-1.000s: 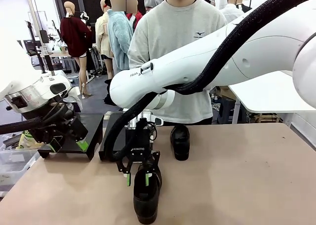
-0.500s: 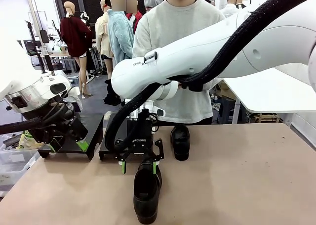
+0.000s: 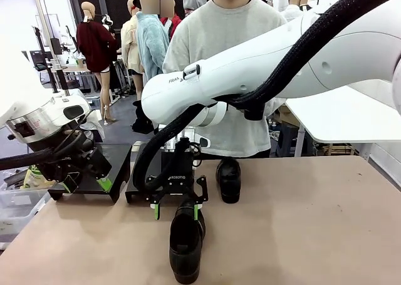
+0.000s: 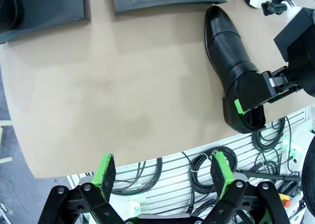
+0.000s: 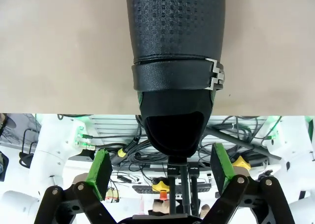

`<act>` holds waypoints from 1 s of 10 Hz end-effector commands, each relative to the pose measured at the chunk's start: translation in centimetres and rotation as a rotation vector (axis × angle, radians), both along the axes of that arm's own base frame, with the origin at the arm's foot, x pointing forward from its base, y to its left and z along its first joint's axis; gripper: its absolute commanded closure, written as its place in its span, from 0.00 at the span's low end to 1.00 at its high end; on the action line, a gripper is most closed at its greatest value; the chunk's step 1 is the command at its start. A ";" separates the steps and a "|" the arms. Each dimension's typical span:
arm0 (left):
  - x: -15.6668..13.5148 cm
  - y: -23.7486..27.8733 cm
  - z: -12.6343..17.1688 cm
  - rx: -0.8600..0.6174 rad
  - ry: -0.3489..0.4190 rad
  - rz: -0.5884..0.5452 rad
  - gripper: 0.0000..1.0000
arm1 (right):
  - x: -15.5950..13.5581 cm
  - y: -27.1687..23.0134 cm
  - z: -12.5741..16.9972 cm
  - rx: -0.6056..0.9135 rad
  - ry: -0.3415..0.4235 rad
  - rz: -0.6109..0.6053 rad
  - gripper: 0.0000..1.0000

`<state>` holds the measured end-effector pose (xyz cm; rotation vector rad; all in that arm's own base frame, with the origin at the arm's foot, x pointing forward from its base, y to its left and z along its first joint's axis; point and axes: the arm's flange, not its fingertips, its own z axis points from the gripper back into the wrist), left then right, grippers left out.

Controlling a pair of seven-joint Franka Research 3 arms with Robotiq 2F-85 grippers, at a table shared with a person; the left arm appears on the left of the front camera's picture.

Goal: Organize the shoes by placing them on the stand.
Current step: Place the Shoe from the middle of the table onto the Shoes Stand.

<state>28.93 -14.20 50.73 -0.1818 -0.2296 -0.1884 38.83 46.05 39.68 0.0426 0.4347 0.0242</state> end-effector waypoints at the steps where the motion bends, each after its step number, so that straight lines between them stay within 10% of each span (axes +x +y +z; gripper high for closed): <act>1: 0.1 0.4 0.0 0.014 0.000 -0.012 0.00 | 0.0 0.0 0.0 -0.002 -0.003 0.002 0.00; 10: 0.1 0.4 0.0 0.014 0.000 -0.012 0.00 | -3.4 -17.7 -1.9 0.058 -0.086 0.144 0.00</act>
